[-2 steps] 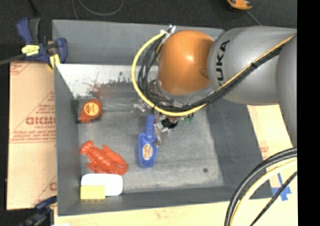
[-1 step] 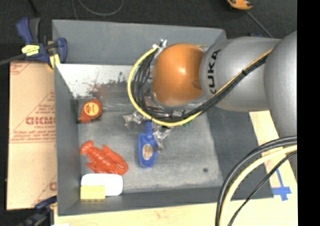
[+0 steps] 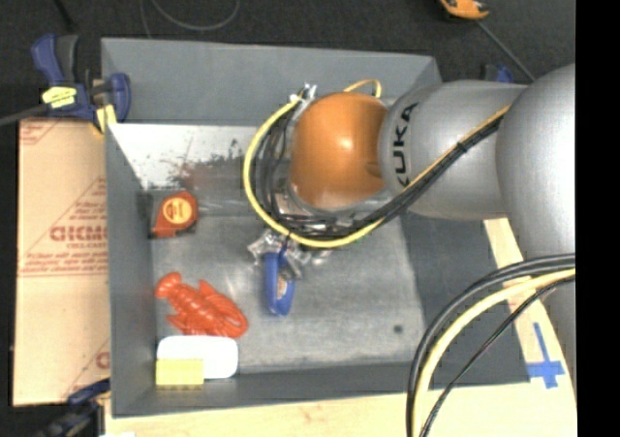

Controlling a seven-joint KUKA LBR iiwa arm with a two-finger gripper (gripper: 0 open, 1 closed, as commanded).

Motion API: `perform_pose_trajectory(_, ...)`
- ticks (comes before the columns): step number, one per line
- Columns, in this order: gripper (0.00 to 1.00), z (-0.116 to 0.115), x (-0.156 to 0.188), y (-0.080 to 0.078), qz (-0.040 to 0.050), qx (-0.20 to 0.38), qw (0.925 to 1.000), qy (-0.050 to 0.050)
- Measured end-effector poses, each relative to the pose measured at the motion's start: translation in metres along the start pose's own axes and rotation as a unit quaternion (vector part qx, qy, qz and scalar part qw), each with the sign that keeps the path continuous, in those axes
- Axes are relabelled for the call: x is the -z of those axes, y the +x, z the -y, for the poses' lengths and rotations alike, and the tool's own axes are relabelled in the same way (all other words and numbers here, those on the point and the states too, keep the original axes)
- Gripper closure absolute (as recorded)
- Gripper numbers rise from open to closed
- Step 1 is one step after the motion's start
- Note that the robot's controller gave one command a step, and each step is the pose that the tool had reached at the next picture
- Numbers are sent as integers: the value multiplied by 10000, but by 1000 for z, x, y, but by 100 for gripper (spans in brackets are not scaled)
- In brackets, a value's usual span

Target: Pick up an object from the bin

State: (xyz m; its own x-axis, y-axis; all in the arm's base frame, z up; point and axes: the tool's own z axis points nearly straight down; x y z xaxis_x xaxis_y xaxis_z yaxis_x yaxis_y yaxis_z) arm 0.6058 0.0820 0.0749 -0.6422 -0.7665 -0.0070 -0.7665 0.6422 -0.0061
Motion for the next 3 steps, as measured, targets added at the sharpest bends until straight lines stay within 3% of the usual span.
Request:
perform_pose_trajectory(1,100,0,0,0,-2,-4,10000,-1)
perform_pose_trajectory(2,100,43,118,20,-15,125,9999,-23)
perform_pose_trajectory(3,100,43,118,20,-16,121,9999,-28)
